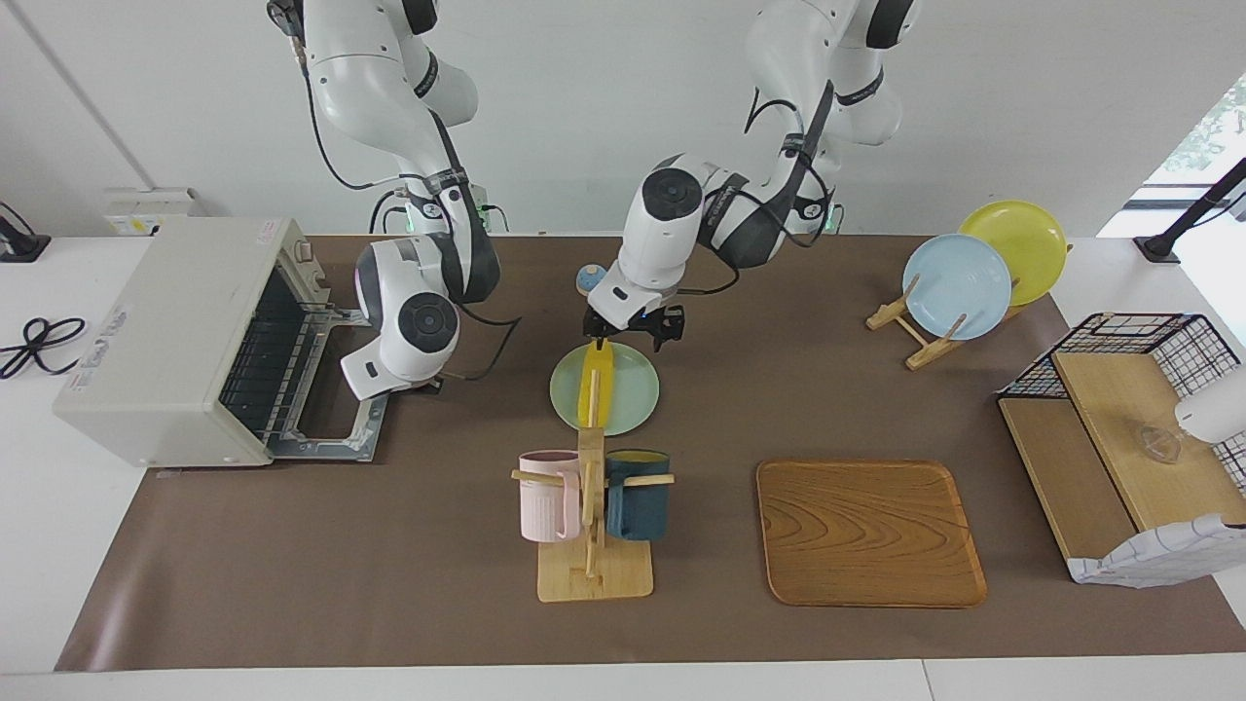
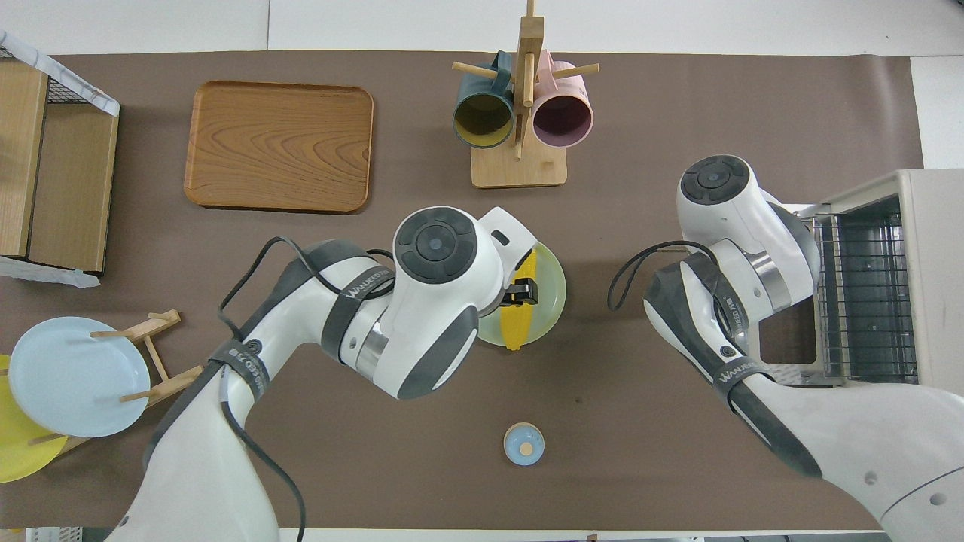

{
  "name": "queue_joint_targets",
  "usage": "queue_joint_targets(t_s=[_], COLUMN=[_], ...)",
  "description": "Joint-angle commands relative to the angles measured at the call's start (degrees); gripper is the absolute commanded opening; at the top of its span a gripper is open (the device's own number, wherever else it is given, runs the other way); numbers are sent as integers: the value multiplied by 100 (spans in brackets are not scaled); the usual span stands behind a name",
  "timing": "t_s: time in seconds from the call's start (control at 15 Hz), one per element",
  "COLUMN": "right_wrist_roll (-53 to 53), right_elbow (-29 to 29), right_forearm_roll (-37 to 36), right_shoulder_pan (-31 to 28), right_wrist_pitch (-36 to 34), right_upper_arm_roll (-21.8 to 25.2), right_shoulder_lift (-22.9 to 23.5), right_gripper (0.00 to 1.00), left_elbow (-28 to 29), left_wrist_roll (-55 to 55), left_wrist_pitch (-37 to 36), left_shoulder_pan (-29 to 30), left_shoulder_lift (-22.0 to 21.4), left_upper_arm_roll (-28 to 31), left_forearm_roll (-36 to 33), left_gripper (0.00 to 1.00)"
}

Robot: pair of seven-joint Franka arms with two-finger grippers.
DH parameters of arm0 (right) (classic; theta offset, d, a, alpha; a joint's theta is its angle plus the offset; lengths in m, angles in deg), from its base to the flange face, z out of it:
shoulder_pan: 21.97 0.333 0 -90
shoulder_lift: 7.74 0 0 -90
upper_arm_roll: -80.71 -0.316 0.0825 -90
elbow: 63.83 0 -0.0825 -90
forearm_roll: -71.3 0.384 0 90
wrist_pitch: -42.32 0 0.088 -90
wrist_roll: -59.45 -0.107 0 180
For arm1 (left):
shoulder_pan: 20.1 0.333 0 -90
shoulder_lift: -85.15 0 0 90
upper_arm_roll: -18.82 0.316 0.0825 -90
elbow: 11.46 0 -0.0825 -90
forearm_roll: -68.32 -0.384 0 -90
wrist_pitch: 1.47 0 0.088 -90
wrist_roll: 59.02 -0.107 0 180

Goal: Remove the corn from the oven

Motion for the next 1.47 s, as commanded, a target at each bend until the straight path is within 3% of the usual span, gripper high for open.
queue_joint_targets(t_s=[0.0, 0.53, 0.8, 0.93, 1.0, 1.13, 1.2, 1.4], right_wrist_roll=[500, 2249, 2980, 3077, 3165, 3402, 3455, 3508], right_elbow=[-142, 193, 193, 193, 193, 184, 193, 385], right_forearm_roll=[-179, -83, 58, 137, 155, 164, 216, 786], right_shoulder_pan=[-324, -798, -1185, -1247, -1256, -1422, -1467, -1467], right_wrist_pitch=[31, -1015, -1147, -1200, -1252, -1270, -1270, -1401], right_upper_arm_roll=[-56, -65, -65, -65, -56, -47, -56, -56], right_shoulder_lift=[-201, -1448, -1810, -1924, -2011, -2083, -2091, -2232], right_gripper=[0, 0, 0, 0, 0, 0, 0, 0], left_elbow=[-298, 483, 528, 502, 493, 458, 388, 63], left_wrist_roll=[81, 64, 55, 46, 46, 28, 20, 2], left_wrist_pitch=[233, 1332, 1307, 1272, 1263, 1149, 1035, 473], left_shoulder_pan=[-126, -232, -223, -153, -144, -135, -126, -13], left_shoulder_lift=[277, 304, 295, 295, 295, 295, 295, 269], left_upper_arm_roll=[111, 119, 128, 137, 137, 146, 146, 198], left_forearm_roll=[4, -145, -145, -154, -154, -154, -154, -145], left_gripper=[100, 100, 99, 86, 69, 8, 0, 0])
